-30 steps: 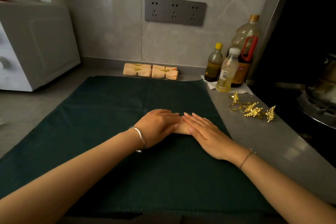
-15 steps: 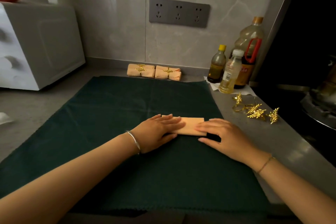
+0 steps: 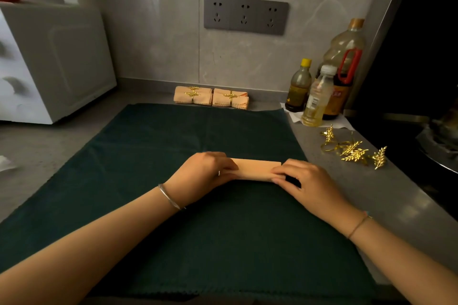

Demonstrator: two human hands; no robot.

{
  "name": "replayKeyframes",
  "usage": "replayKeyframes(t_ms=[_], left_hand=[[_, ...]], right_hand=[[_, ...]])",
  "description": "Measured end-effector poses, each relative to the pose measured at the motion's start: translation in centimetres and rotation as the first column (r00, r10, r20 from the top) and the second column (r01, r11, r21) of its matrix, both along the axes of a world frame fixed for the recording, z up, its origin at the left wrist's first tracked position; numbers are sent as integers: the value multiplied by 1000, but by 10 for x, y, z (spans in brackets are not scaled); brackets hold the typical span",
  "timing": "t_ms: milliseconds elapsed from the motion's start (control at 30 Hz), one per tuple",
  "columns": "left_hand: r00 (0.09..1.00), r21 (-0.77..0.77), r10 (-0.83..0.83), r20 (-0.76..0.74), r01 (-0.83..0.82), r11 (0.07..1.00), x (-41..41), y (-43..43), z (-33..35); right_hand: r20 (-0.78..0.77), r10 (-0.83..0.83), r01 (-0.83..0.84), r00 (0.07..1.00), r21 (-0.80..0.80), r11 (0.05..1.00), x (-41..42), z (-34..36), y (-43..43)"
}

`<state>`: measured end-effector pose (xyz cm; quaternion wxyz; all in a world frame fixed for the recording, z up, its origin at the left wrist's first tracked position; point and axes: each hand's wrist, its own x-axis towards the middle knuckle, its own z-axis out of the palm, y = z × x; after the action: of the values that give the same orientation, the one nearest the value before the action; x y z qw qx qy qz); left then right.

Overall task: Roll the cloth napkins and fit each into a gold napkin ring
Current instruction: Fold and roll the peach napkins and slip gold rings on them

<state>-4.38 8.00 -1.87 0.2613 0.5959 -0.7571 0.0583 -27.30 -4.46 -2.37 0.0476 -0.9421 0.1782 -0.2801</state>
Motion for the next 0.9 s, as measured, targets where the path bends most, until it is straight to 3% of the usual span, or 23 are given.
replayKeyframes(t_ms=[100,233,400,533,600,700,900], left_hand=[[974,101,78,-213,-57,993,5,-4,5],[891,298,166,-422,-36,954,12,-15,10],[829,367,203,-521,3,930,16,-25,12],[888,358,138,-439,32,933,13,-24,15],[959,344,137,-247,-45,938,10,-27,18],[991,167,97,95,-112,979,-8,-31,24],[989,164,146,15,-146,975,-43,-47,18]], right_hand=[[42,-42,32,998,217,976,4,3,-7],[62,-62,20,996,519,855,9,7,-18],[82,-74,3,994,649,761,20,14,-26],[56,-111,39,992,704,709,24,15,-29],[14,-124,75,992,724,686,25,18,-31],[-63,-87,105,994,733,672,29,27,-35],[-38,-93,89,995,759,645,30,27,-34]])
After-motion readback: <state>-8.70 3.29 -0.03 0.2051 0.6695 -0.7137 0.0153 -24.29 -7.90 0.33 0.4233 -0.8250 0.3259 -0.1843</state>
